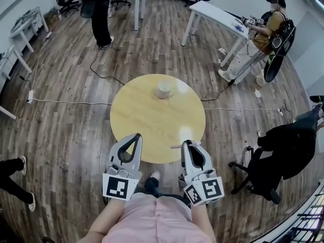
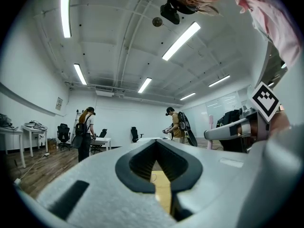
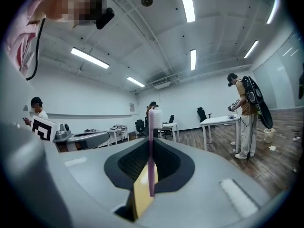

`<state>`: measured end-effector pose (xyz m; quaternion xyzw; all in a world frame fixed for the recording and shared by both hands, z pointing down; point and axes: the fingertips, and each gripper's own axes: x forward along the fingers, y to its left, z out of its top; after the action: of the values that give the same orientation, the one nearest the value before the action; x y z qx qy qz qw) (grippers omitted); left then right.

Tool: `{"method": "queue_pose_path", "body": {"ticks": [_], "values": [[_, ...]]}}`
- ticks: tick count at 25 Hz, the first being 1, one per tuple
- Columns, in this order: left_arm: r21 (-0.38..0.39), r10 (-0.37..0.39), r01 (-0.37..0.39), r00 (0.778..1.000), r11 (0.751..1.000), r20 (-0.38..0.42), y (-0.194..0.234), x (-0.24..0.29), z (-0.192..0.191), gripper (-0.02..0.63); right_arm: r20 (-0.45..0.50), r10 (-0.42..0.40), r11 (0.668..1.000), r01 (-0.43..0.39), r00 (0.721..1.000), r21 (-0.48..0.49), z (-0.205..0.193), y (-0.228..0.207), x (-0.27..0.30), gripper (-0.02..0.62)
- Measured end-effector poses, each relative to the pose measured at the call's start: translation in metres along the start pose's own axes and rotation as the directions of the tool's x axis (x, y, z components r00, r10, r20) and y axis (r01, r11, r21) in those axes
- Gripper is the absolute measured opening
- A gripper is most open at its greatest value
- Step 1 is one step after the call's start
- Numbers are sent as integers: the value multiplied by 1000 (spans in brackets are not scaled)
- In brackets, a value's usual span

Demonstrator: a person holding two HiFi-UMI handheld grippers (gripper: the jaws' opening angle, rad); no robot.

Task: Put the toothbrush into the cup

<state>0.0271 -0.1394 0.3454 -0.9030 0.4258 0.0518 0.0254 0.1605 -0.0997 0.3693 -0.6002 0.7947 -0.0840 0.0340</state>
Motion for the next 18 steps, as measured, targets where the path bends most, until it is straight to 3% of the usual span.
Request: {"method": "queue_pose_path", "body": {"ticks": [8,18], "values": [[-13,44,-45,998,999,-40,10,29,-20,-3,-10,32,999,-32,999,14,5,-30,30,31],[-29,6,-9,995,1000,-99,50,92,-36,-3,-27,4,999,-3,1000,41,14,-57,94,31]]}}
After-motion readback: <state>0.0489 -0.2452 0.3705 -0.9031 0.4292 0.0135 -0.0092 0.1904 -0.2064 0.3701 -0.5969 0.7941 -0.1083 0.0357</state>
